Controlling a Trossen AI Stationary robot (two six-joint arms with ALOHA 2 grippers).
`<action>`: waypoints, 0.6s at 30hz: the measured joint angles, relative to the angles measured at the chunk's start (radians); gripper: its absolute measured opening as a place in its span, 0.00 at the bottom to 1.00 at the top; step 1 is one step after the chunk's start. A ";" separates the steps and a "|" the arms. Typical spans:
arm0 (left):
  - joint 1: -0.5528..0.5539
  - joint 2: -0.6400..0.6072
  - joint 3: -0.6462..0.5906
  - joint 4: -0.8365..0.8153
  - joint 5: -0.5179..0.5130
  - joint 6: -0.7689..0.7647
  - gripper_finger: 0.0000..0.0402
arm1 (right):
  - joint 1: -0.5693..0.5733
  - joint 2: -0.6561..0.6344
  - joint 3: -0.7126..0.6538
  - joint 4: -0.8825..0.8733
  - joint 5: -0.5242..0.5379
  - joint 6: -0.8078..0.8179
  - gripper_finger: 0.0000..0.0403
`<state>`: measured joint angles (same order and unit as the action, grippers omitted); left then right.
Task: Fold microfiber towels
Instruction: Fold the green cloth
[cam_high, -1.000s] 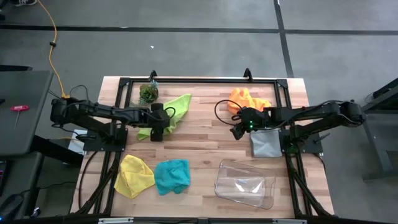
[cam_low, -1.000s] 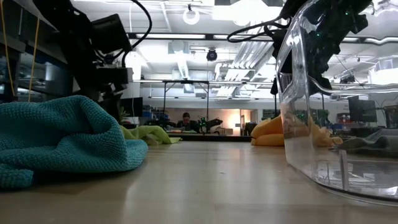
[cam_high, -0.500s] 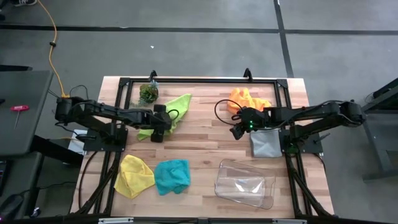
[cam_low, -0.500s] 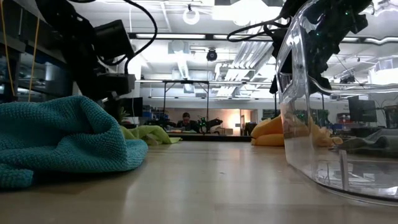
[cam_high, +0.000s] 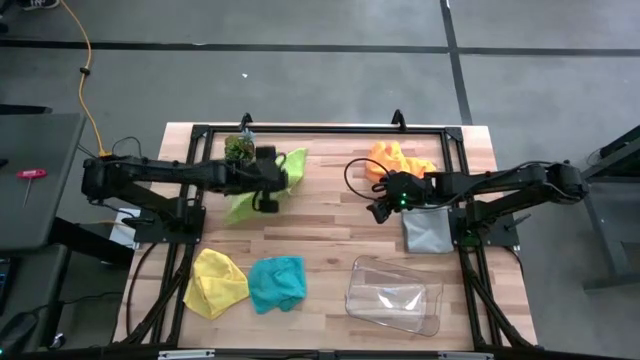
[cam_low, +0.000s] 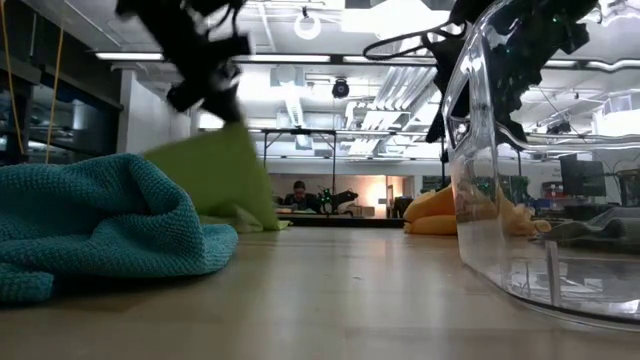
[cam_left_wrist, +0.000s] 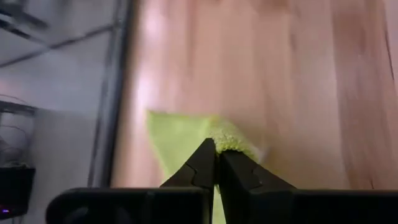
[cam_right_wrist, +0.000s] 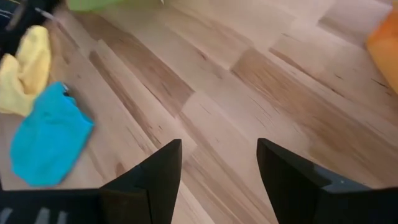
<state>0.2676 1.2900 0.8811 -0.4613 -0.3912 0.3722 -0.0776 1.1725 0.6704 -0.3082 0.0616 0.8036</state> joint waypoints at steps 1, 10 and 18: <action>0.008 0.000 0.044 -0.019 -0.008 -0.004 0.00 | 0.000 0.000 0.000 0.013 0.000 -0.001 0.50; 0.100 0.034 0.381 -0.109 -0.045 -0.149 0.00 | 0.000 0.000 0.000 0.159 -0.048 -0.081 0.50; 0.153 0.039 0.437 -0.117 0.068 -0.419 0.00 | 0.000 0.000 0.000 0.239 -0.124 -0.126 0.50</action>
<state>0.4205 1.3292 1.3178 -0.5782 -0.3236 -0.0471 -0.0776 1.1727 0.6704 -0.0690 -0.0624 0.6776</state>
